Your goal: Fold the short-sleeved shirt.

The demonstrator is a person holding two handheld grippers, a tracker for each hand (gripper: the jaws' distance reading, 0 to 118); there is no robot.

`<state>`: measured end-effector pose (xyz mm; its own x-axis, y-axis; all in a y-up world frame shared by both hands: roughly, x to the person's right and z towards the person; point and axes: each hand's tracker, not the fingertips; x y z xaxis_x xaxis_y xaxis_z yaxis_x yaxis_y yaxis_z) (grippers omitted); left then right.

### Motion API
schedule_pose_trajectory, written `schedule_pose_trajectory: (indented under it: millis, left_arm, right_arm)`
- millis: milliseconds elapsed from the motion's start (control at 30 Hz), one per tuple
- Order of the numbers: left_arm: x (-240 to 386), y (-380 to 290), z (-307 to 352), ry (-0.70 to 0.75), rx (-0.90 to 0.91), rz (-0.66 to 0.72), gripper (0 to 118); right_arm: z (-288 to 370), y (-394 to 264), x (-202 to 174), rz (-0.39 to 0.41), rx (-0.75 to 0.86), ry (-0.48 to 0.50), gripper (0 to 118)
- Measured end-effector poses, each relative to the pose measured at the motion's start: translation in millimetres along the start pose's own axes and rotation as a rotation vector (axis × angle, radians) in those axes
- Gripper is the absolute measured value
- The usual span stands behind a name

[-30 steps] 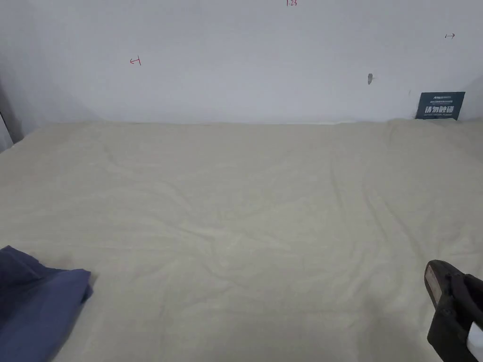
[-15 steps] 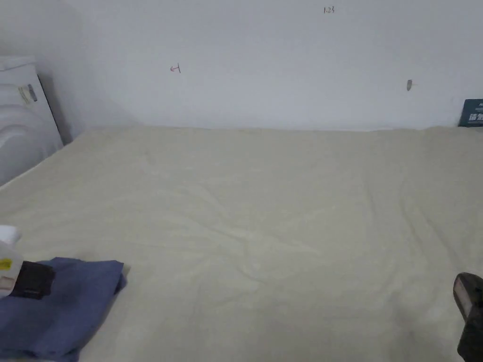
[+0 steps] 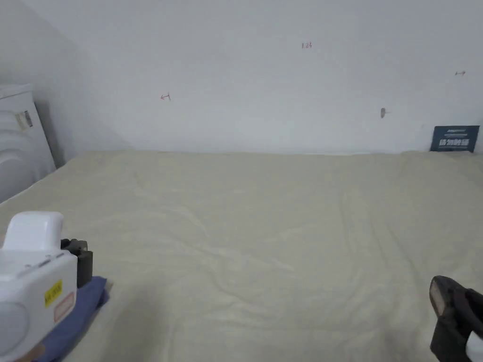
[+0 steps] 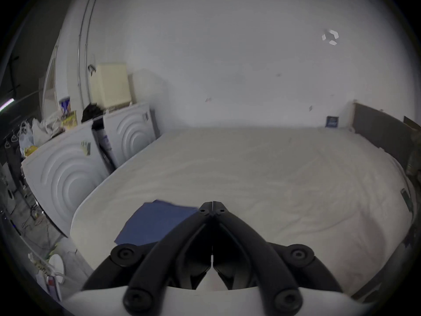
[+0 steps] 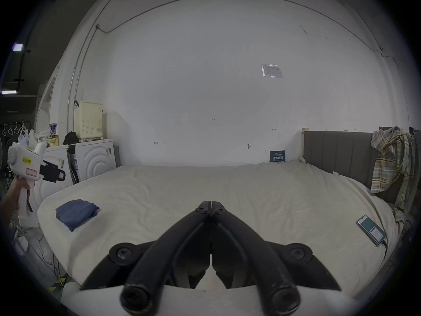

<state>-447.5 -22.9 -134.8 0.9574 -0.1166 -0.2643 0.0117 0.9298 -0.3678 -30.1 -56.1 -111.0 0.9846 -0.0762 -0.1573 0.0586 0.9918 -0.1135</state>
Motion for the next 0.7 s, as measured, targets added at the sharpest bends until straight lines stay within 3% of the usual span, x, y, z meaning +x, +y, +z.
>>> schedule_pose_trajectory:
  millis: [167,267,367,700]
  left_arm:
    - [75,-10,46,-0.036,0.159,0.004,0]
    - [125,-22,68,-0.062,0.245,0.002,0]
    - [167,-25,86,-0.090,0.302,0.017,0]
    - [220,-35,115,-0.098,0.339,0.027,0]
  right_arm:
    - [8,1,30,-0.003,0.019,-0.013,0]
    - [11,8,40,0.070,0.045,-0.041,0]
    - [17,13,52,0.064,0.052,-0.049,0]
    - [25,11,75,0.027,0.075,-0.081,0]
